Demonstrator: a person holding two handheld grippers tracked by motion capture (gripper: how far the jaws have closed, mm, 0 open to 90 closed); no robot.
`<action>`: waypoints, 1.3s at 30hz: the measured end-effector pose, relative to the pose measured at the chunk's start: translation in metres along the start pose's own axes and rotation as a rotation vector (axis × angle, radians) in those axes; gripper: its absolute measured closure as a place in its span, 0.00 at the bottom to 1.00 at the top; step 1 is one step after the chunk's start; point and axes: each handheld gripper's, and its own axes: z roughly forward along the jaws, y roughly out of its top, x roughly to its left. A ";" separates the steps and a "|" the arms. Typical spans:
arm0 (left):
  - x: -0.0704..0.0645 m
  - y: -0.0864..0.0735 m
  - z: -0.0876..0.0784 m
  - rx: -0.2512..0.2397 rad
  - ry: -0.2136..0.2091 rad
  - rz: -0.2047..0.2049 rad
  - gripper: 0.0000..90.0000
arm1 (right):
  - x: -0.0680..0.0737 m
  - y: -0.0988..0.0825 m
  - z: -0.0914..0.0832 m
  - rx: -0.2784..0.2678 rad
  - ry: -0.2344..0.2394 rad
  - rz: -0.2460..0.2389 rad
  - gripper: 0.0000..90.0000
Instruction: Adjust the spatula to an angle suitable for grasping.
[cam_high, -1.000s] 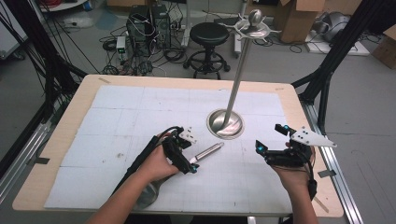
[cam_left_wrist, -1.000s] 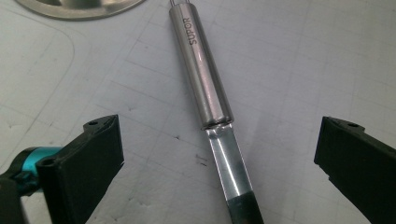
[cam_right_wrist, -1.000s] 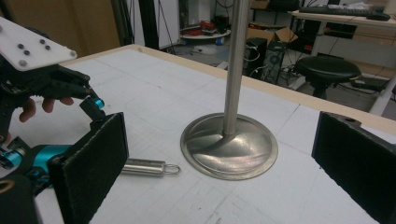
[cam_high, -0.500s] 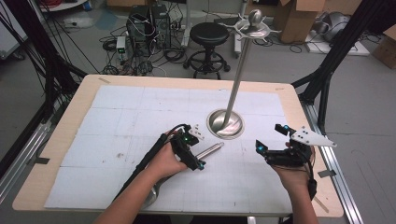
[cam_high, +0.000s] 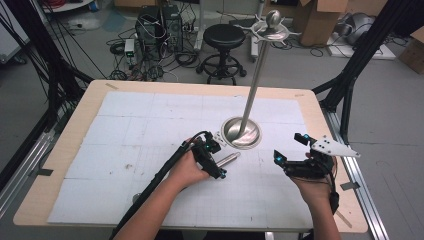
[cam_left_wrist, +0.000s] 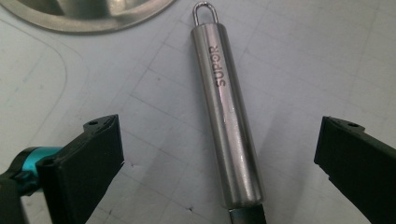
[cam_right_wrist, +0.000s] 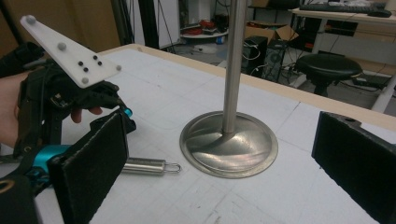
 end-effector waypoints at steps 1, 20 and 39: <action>0.000 0.000 0.002 0.004 0.003 -0.004 0.02 | 0.000 0.000 0.000 0.000 0.001 0.001 0.03; -0.004 -0.001 0.007 0.034 0.058 0.020 0.20 | 0.001 -0.001 0.001 0.006 0.002 -0.003 0.03; -0.010 0.003 0.000 0.056 0.044 0.019 0.70 | 0.001 -0.001 0.002 0.012 0.000 -0.006 0.03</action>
